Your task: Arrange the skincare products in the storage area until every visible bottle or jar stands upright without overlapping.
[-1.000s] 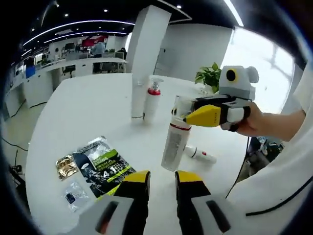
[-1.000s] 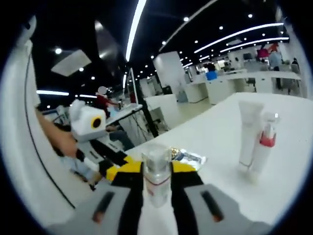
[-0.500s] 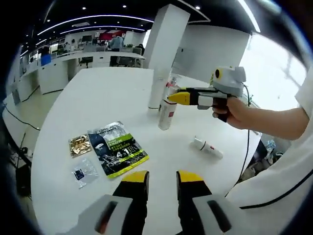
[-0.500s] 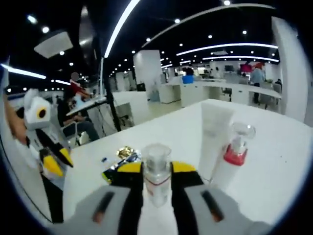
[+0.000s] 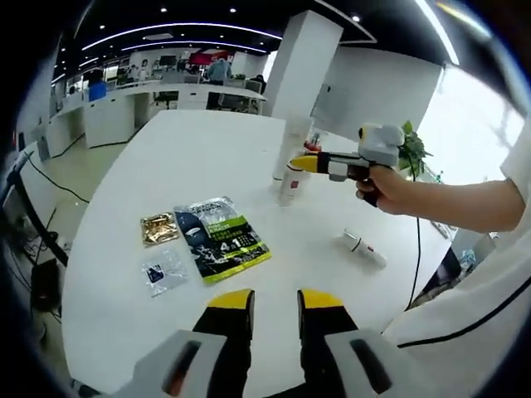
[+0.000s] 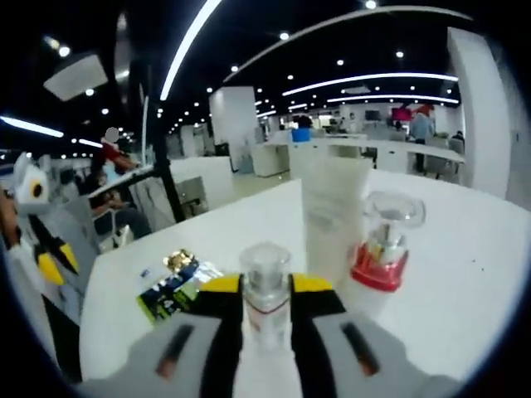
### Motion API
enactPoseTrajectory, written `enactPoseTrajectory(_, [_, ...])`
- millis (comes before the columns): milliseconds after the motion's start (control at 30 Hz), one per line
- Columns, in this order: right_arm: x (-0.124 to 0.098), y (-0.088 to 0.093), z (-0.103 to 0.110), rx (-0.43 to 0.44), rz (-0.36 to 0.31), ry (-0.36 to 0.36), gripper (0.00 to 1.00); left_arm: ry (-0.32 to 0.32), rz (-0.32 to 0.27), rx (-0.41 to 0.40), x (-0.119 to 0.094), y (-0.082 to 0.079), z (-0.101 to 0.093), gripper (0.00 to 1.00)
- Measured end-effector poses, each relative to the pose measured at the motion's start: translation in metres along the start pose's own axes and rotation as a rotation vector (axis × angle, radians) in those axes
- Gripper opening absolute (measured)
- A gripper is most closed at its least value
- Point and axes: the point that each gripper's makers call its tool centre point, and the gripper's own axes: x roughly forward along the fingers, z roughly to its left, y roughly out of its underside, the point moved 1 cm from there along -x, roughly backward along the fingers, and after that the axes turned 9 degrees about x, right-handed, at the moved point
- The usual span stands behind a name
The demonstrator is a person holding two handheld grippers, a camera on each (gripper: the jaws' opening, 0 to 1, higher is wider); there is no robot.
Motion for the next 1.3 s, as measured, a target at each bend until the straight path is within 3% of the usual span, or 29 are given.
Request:
enactPoseTrajectory(367, [0.011,0.004,-0.003,-0.089,-0.029,0.025,0.18,-0.035,-0.006,-0.018,-0.006,-0.001,0.008,0.2])
enactPoseTrajectory(500, [0.007,0.005,-0.009,-0.113,-0.029,0.067,0.18,-0.037,-0.005,-0.016,-0.006,-0.001,0.01,0.2])
enactPoseTrajectory(733, [0.003,0.005,-0.015,-0.102,-0.049,0.096,0.19,-0.029,-0.005,-0.012,-0.006,-0.002,0.01,0.2])
enactPoseTrajectory(867, [0.004,0.004,-0.015,-0.118,-0.028,0.108,0.2,-0.021,0.0,-0.007,-0.006,-0.003,0.01,0.2])
enactPoseTrajectory(1000, [0.004,0.004,-0.018,-0.073,-0.009,0.118,0.21,-0.023,-0.001,0.004,-0.007,-0.005,0.011,0.2])
enactPoseTrajectory(1067, [0.005,0.013,-0.019,-0.071,0.03,0.123,0.22,-0.024,-0.001,0.004,-0.007,-0.005,0.012,0.2])
enactPoseTrajectory(1300, [0.001,0.017,-0.02,-0.068,0.046,0.121,0.23,-0.022,0.002,0.008,-0.007,-0.006,0.01,0.2])
